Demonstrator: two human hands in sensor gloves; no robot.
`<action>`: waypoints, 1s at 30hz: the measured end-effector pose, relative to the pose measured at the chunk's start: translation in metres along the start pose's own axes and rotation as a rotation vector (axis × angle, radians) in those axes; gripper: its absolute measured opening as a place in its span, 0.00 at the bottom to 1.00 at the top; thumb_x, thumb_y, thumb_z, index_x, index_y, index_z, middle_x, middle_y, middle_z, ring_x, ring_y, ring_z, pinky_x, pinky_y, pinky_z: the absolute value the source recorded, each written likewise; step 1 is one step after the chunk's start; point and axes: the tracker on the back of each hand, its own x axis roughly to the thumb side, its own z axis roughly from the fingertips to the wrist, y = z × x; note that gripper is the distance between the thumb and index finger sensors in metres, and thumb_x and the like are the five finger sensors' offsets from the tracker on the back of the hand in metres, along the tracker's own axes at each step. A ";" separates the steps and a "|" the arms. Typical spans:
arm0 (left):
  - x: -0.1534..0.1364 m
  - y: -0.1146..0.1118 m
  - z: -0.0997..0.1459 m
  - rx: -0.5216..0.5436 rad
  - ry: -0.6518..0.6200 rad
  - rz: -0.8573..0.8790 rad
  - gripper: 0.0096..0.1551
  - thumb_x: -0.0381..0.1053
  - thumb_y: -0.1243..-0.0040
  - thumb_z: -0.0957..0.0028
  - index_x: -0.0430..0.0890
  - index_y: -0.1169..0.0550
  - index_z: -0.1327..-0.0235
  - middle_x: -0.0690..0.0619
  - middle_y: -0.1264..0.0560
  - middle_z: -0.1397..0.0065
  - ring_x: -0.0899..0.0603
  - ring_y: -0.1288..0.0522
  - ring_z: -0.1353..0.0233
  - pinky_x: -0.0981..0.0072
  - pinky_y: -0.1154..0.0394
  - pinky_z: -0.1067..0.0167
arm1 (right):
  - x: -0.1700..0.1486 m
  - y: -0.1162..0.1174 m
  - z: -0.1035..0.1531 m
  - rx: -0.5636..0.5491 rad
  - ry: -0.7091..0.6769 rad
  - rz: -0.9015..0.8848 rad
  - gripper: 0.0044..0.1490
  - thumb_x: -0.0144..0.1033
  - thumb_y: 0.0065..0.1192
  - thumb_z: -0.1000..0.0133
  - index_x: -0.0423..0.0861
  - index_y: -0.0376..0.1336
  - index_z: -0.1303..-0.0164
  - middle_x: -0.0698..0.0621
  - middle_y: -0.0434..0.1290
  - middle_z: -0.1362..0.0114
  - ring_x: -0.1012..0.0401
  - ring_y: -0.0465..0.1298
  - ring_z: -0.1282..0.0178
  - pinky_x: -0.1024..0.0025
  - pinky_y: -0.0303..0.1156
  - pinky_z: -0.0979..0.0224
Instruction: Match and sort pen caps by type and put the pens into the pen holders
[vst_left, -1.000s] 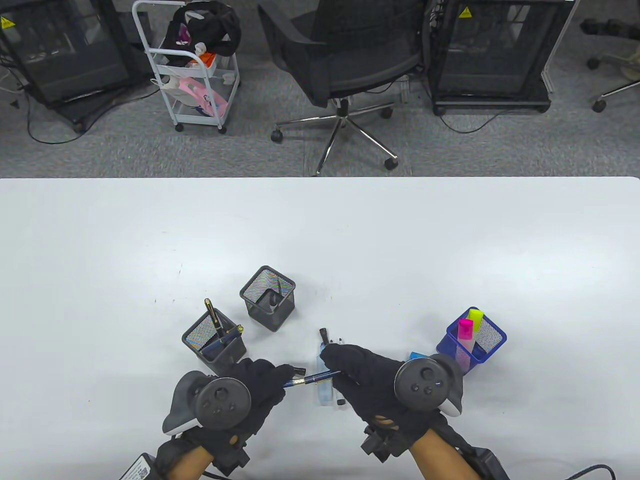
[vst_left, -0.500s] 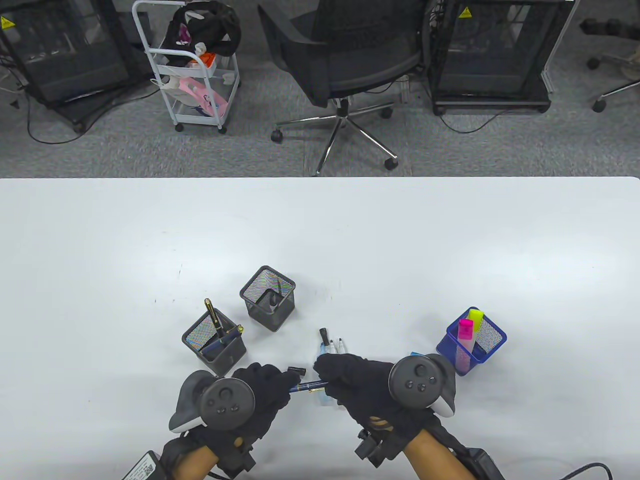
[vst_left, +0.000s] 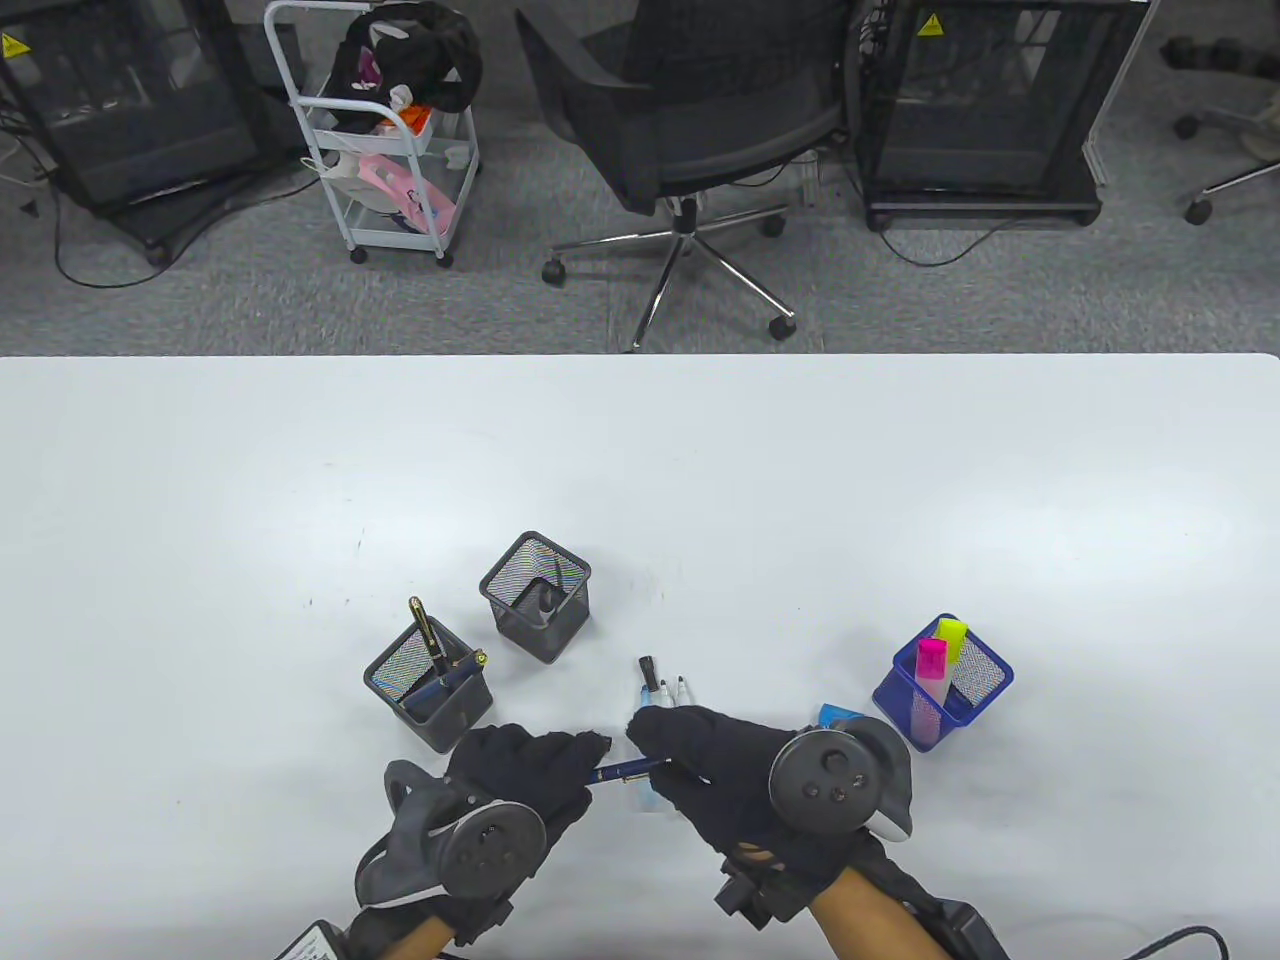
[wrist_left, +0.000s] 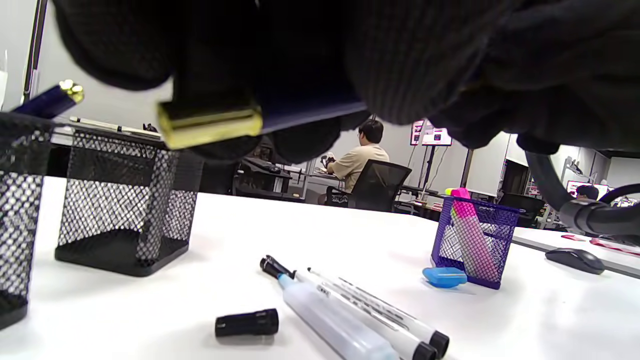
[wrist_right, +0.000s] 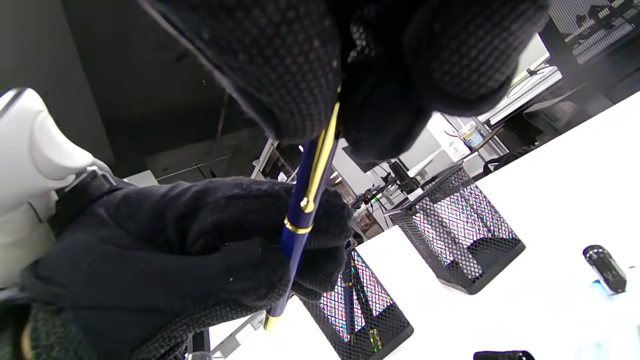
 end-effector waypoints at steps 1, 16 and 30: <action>0.000 0.000 0.000 0.003 -0.001 0.005 0.28 0.52 0.30 0.52 0.47 0.16 0.38 0.45 0.13 0.38 0.36 0.13 0.45 0.31 0.24 0.44 | 0.000 0.000 0.000 0.003 -0.002 0.001 0.34 0.28 0.80 0.54 0.44 0.68 0.37 0.39 0.80 0.39 0.49 0.87 0.49 0.59 0.86 0.46; 0.010 0.002 0.003 0.087 -0.090 0.080 0.27 0.48 0.22 0.57 0.44 0.13 0.43 0.44 0.11 0.44 0.39 0.12 0.49 0.37 0.20 0.49 | 0.024 0.014 0.000 -0.016 -0.084 0.055 0.34 0.29 0.81 0.54 0.43 0.68 0.37 0.38 0.80 0.40 0.49 0.88 0.52 0.62 0.87 0.49; -0.076 0.066 0.003 0.278 0.102 0.416 0.55 0.43 0.27 0.50 0.69 0.48 0.21 0.43 0.18 0.37 0.39 0.11 0.56 0.40 0.18 0.54 | -0.004 -0.015 0.005 -0.187 0.025 0.027 0.37 0.38 0.76 0.50 0.42 0.63 0.32 0.37 0.77 0.36 0.49 0.87 0.46 0.59 0.86 0.45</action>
